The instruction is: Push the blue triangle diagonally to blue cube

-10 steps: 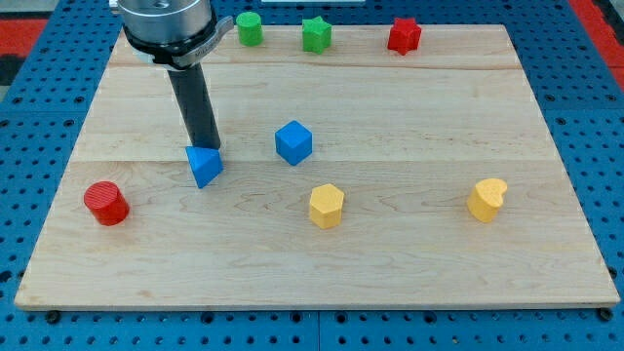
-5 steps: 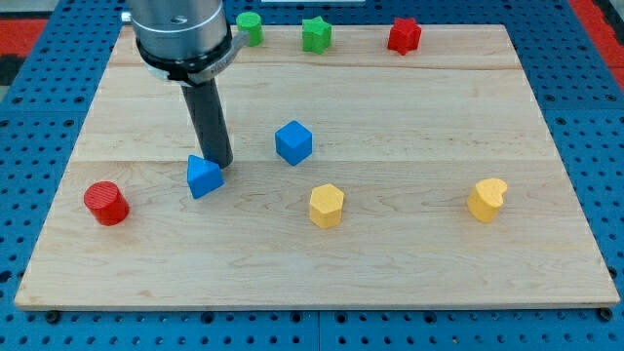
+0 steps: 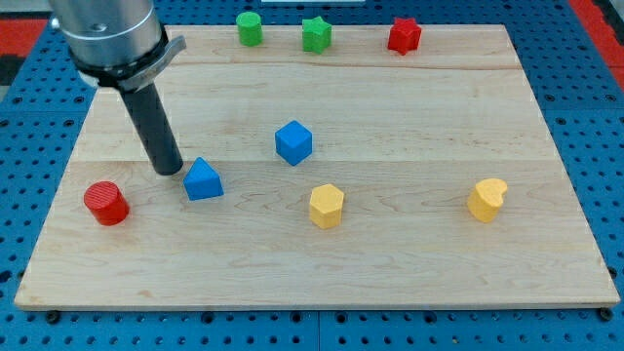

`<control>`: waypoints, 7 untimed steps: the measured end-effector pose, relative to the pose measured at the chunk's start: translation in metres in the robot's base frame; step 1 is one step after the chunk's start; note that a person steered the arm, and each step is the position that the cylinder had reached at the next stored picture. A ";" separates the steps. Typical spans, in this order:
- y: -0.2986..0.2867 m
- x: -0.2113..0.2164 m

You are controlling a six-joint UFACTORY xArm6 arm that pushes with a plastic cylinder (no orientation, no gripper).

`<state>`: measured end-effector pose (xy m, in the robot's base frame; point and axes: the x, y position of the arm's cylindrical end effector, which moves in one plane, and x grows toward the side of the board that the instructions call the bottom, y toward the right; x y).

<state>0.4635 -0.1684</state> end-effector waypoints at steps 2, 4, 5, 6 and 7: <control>0.035 0.001; 0.061 -0.016; 0.071 0.002; 0.075 0.015; 0.077 0.020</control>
